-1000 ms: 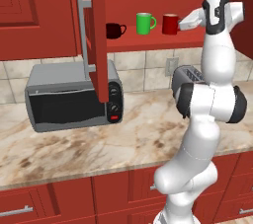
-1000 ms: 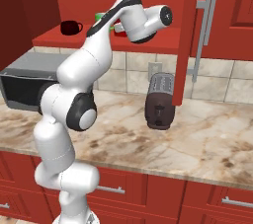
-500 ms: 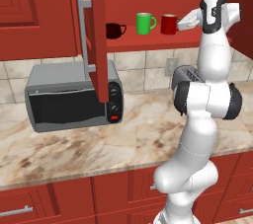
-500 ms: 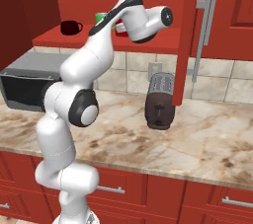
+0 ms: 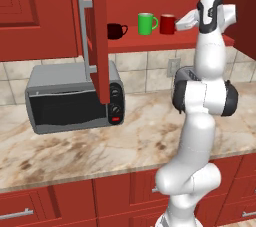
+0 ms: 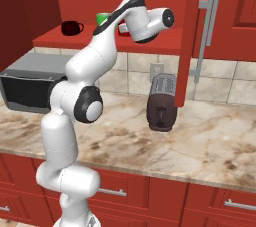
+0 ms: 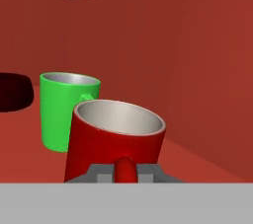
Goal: Pick the mug on the counter and place it in the cabinet with the handle facing the right, like the mugs already inside.
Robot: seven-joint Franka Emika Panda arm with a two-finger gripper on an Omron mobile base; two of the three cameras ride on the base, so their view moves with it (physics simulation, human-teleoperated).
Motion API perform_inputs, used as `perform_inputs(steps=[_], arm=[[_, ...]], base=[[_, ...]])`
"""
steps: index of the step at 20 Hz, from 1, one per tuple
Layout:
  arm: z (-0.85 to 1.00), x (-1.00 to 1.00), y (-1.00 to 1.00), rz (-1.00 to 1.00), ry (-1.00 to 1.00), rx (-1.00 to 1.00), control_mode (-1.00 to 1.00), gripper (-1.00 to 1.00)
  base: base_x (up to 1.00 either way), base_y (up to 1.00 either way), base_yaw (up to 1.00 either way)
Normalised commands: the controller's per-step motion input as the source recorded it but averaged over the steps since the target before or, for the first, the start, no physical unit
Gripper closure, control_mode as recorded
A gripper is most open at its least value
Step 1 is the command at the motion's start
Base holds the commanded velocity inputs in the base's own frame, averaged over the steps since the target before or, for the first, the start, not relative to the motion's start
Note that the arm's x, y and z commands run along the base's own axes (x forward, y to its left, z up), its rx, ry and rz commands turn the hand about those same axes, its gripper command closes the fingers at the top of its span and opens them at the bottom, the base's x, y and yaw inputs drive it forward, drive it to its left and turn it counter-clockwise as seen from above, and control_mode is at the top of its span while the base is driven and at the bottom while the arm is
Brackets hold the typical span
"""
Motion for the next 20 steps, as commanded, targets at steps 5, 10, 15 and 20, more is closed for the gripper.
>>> perform_inputs(steps=[5,10,15,20], arm=[[-0.08,0.36,-0.04,0.00,0.00,0.00,-1.00,1.00],[-0.09,0.23,-0.03,0.01,0.00,0.00,-1.00,1.00],[0.00,0.00,0.00,0.00,0.00,0.00,-1.00,1.00],[-0.11,0.05,-0.01,0.00,0.00,-0.02,-1.00,1.00]], base=[[0.00,0.00,0.00],[0.00,0.00,0.00],[0.00,0.00,0.00],[0.00,0.00,0.00]])
